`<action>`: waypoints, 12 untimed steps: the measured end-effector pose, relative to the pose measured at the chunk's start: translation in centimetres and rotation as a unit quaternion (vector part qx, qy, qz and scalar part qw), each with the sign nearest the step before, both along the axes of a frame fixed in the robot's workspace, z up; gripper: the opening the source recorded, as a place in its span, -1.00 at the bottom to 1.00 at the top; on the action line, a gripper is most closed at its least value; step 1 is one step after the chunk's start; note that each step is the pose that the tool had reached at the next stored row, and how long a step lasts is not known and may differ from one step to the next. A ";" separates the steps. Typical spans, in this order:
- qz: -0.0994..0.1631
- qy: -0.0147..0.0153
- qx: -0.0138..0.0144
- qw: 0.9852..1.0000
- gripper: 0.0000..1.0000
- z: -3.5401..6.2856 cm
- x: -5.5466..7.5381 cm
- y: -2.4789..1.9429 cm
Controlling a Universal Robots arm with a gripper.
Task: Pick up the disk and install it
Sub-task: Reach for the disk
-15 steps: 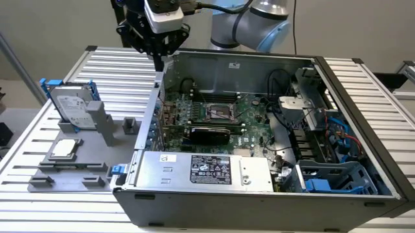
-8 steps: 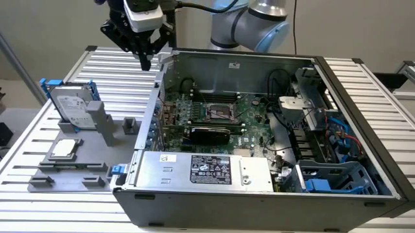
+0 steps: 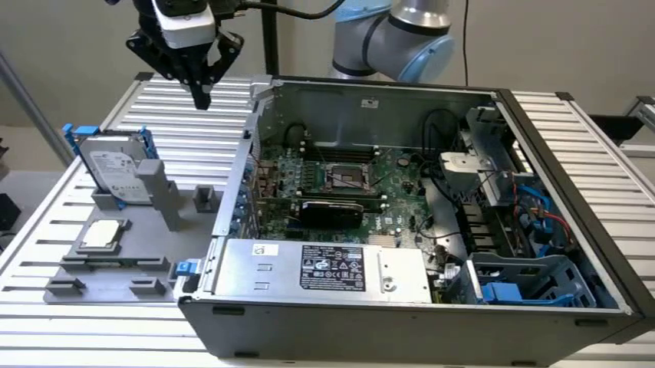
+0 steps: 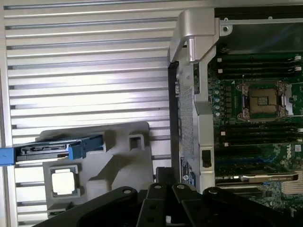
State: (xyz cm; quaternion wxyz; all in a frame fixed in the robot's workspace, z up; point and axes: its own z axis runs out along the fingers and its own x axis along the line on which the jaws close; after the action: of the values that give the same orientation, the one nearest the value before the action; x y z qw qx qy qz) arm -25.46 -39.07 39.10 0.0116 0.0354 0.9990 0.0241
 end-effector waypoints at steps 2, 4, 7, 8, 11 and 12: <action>0.000 0.000 0.000 1.000 -1.00 -0.03 -0.9 0.12; 0.000 0.000 0.000 1.000 -1.00 -0.06 -1.8 0.24; 0.000 0.000 0.000 1.000 -1.00 -0.11 -3.2 0.43; 0.000 0.000 0.000 1.000 -1.00 -0.12 -3.6 0.49; 0.000 0.001 0.000 1.000 -1.00 -0.18 -5.0 0.65; 0.000 0.001 0.000 1.000 -1.00 -0.20 -5.5 0.70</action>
State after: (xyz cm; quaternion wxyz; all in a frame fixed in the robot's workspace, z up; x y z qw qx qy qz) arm -30.92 -38.37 38.90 0.0107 0.0354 0.9990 0.0240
